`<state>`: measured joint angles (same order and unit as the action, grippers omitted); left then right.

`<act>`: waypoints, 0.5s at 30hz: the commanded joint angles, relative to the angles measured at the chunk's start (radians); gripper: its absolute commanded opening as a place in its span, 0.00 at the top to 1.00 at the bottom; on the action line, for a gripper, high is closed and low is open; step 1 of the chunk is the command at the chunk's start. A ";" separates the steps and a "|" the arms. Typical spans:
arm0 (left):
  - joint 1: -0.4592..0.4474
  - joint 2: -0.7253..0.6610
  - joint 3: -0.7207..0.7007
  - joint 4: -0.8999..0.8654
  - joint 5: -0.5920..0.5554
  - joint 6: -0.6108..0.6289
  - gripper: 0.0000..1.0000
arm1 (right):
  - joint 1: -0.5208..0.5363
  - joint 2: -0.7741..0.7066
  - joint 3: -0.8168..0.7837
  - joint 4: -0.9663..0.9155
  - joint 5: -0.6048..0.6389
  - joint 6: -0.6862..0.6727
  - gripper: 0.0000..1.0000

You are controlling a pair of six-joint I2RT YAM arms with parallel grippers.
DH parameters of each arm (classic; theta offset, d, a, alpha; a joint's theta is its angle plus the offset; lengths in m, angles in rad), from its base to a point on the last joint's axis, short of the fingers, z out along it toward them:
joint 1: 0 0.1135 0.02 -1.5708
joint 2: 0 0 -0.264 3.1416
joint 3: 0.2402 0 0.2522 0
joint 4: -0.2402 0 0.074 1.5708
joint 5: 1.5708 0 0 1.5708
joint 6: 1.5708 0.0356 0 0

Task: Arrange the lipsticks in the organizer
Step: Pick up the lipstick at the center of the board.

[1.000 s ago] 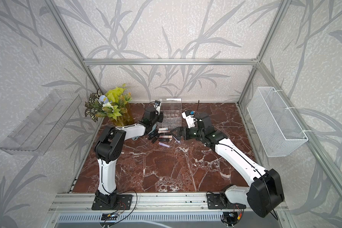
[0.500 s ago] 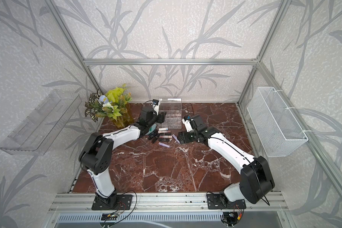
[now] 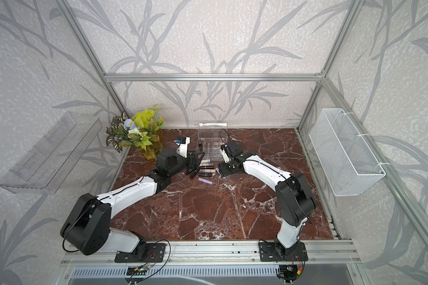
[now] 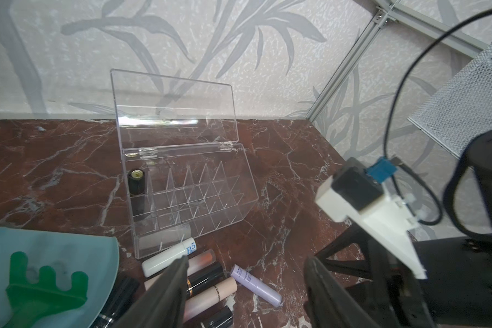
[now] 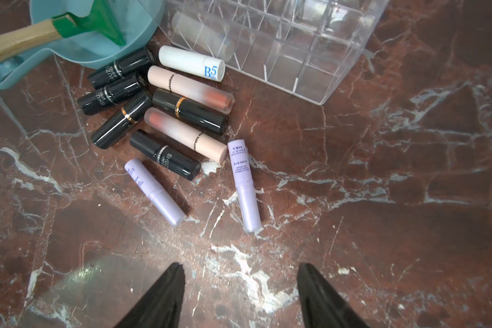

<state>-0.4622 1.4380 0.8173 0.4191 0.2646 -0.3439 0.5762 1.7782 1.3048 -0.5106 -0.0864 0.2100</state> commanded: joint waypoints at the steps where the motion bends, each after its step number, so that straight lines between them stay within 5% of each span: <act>1: 0.001 -0.037 0.019 0.006 0.062 0.015 0.33 | 0.014 0.073 0.046 -0.041 0.036 -0.009 0.34; 15: 0.002 -0.017 0.028 0.006 0.089 0.041 0.30 | 0.014 0.256 0.125 -0.037 0.093 -0.006 0.36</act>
<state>-0.4622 1.4261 0.8177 0.4191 0.3393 -0.3298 0.5884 2.0022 1.3907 -0.5285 -0.0238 0.2111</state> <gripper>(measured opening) 0.693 0.640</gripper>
